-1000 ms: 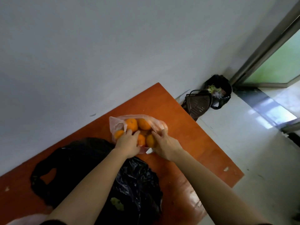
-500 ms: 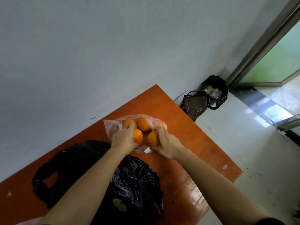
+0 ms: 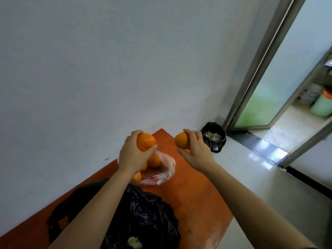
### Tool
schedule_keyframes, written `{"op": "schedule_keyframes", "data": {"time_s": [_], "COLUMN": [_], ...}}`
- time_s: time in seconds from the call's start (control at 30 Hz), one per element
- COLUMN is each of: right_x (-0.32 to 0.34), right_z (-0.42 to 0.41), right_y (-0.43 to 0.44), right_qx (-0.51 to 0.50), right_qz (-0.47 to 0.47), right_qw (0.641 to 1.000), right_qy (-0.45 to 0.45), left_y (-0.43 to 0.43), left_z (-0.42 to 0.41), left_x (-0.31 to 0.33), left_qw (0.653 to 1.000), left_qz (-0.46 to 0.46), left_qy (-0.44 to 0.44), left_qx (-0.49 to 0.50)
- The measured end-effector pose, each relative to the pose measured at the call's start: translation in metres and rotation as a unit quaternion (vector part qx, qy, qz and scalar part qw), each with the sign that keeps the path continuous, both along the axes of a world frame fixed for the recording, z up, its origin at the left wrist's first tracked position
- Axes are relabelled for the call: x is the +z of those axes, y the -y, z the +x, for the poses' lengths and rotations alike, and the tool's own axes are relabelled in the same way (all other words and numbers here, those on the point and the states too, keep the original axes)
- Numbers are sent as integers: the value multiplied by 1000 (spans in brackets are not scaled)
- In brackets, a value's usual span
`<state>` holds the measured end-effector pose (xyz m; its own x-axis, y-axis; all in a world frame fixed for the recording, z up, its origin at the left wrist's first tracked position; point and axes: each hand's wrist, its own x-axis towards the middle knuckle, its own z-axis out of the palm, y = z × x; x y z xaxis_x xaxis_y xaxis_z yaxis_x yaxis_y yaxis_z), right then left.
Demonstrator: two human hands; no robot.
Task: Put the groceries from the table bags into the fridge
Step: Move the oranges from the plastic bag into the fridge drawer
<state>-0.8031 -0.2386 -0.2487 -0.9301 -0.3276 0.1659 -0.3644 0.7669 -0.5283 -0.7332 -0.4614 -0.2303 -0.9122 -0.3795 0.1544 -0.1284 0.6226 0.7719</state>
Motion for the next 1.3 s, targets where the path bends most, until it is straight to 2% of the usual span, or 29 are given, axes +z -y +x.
{"op": "schedule_keyframes", "data": {"time_s": [0.1,0.3,0.57,0.7,0.83,0.97,1.17,1.3], "right_x": [20,62,94,107,127,147,165,181], "right_z": [27,87,198,273,344,401,451,469], "right_y": [-41,-161,-379,-504,-626,-723,-842,-919], "right_qx": [-70,-196,-363,-411,-457,-513,-577,-609], "right_qz": [-14,-38,-100,-126,-123,-128,-95,-64], "right_qw": [997,975,912,881,849,806,745,714], "right_qy": [-41,-100,-166,-198,-236,-267,-321,-340], "left_y": [-32,-151,-389,-530,-664,-773,-924,-1023], "left_z": [5,0,50,98,148,191,231,237], "left_x": [15,59,106,120,137,165,193,199], "left_qw": [998,980,940,914,880,829,761,723], "left_qz": [29,102,15,17,21,19,75,107], "left_qy": [-40,-55,-88,-121,-166,-219,-317,-333], "left_qx": [-35,-163,-330,-388,-445,-515,-562,-595]}}
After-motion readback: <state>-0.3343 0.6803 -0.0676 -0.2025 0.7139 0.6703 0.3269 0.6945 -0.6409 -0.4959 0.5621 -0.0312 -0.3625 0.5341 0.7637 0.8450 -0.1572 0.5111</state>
